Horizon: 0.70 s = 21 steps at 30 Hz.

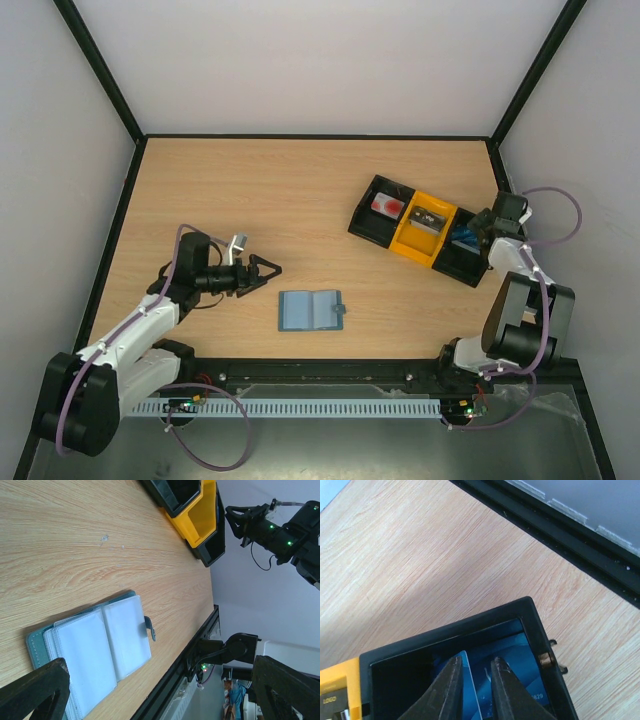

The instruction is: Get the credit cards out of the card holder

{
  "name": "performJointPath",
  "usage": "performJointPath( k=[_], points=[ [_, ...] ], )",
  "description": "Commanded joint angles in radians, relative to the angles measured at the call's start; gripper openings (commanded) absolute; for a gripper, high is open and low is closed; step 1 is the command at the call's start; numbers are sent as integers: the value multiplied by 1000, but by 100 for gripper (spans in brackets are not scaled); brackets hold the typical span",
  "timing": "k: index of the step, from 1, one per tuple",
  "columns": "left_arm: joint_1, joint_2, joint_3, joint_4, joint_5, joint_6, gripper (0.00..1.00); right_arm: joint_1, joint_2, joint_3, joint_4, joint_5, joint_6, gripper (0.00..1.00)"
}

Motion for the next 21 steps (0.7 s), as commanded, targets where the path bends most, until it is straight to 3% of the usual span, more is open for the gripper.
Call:
performJointPath(
  k=[1, 3, 10, 21],
  points=[
    [7, 9, -10, 19, 4, 3, 100, -4, -43, 13, -77, -24, 62, 10],
    [7, 13, -11, 23, 4, 4, 100, -4, -39, 7, -83, -72, 62, 2],
    [8, 23, -14, 38, 6, 0, 100, 3, 17, 7, -106, -142, 80, 2],
    [7, 52, -35, 33, -7, 4, 100, 5, 112, -2, -6, -52, 62, 2]
  ],
)
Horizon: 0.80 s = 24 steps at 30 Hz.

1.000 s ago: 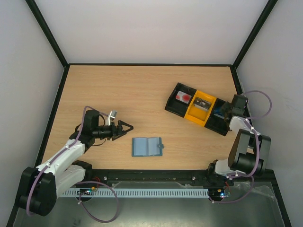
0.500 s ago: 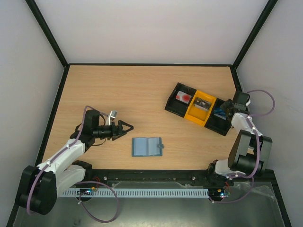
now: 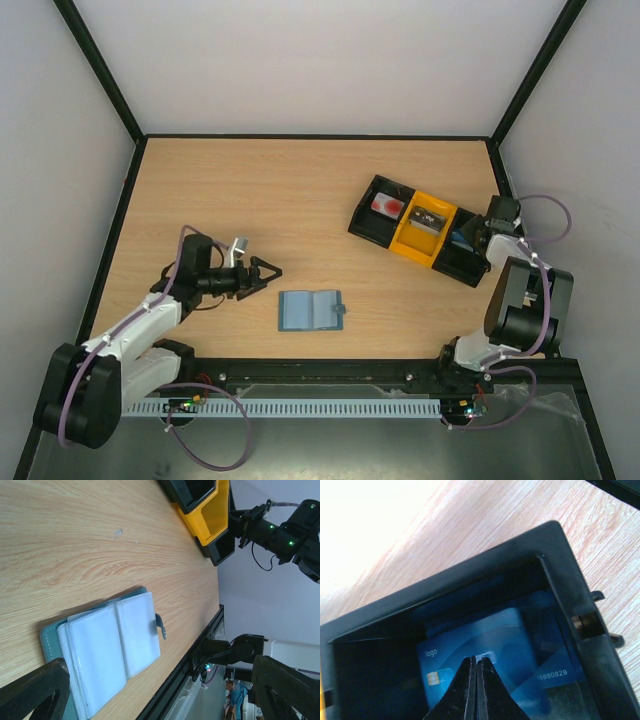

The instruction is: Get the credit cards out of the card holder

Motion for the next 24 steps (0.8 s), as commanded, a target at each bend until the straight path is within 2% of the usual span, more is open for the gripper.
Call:
performJointPath(
  k=[1, 8, 16, 24],
  points=[
    [8, 22, -20, 11, 3, 5, 100, 3, 52, -3, 42, 62, -12, 2],
    [7, 37, -20, 15, 4, 10, 100, 3, 107, 8, 58, 74, -20, 2],
    [7, 98, -19, 11, 2, 24, 100, 3, 79, 5, 47, 66, -12, 2],
    [-3, 113, -35, 24, 5, 21, 87, 11, -67, -2, -31, 42, 10, 4]
  ],
)
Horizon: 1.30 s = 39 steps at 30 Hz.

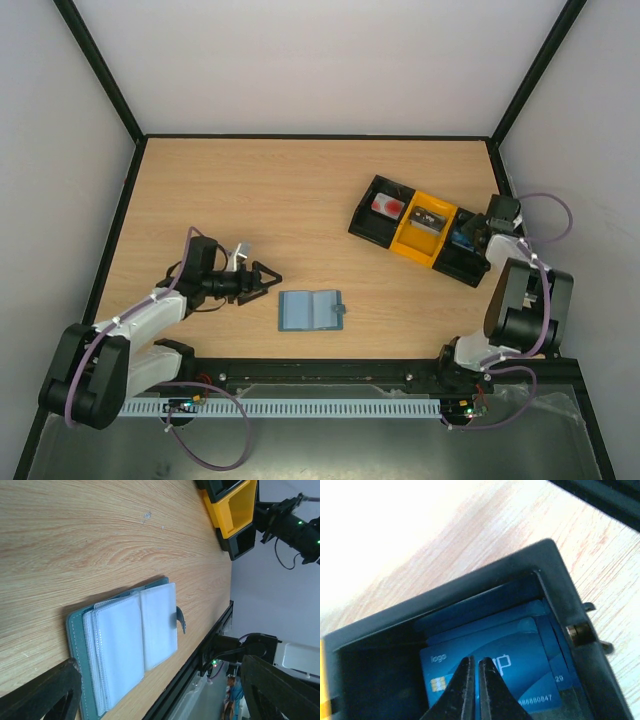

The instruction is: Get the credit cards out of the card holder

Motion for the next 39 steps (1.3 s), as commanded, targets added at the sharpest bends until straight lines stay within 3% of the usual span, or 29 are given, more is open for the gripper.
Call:
performJointPath(
  k=[1, 10, 21, 32, 39],
  points=[
    [-7, 1, -21, 26, -5, 8, 87, 10, -126, -6, -77, -6, 18, 7],
    [-50, 38, -60, 100, -21, -36, 79, 115, -399, 7, -215, -46, 33, 20],
    [-131, 11, -79, 196, -80, -131, 73, 414, -631, -56, -305, -110, 161, 22],
    [-190, 52, -128, 395, -111, -250, 74, 852, -638, -208, -193, -61, 373, 22],
    [-212, 117, -144, 479, -114, -265, 75, 1101, -505, -222, -99, 12, 447, 23]
  ],
)
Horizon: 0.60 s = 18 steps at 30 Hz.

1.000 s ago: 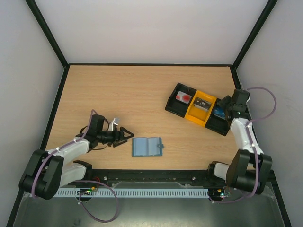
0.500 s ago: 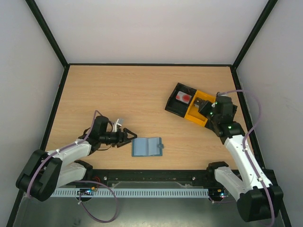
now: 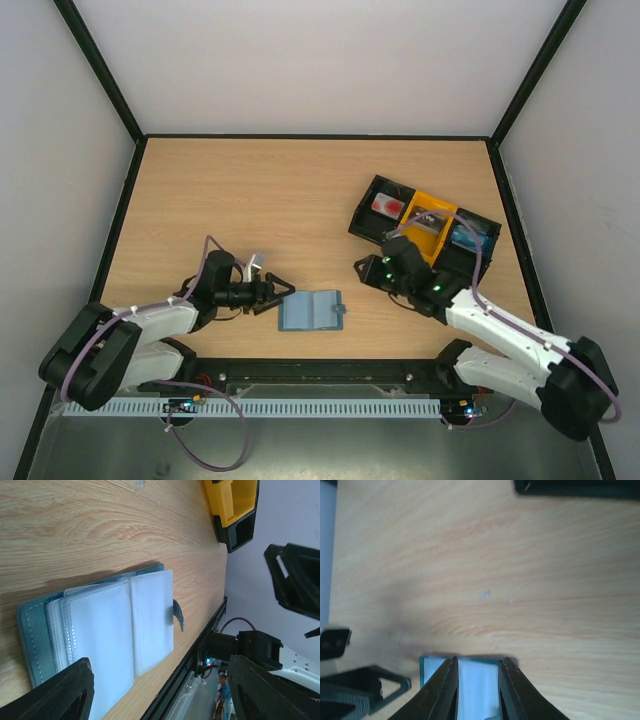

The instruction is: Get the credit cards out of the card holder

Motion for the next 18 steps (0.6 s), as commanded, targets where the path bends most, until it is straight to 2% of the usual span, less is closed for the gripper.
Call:
performJointPath(
  k=[1, 10, 18],
  points=[
    [-11, 39, -20, 99, -5, -19, 75, 160, 95, -9, 103, 70, 83, 23],
    [-13, 127, -55, 197, -7, -48, 74, 373, 321, 26, 306, 117, 166, 27],
    [-12, 141, -75, 212, -23, -35, 70, 423, 503, 38, 435, 82, 187, 24]
  ],
)
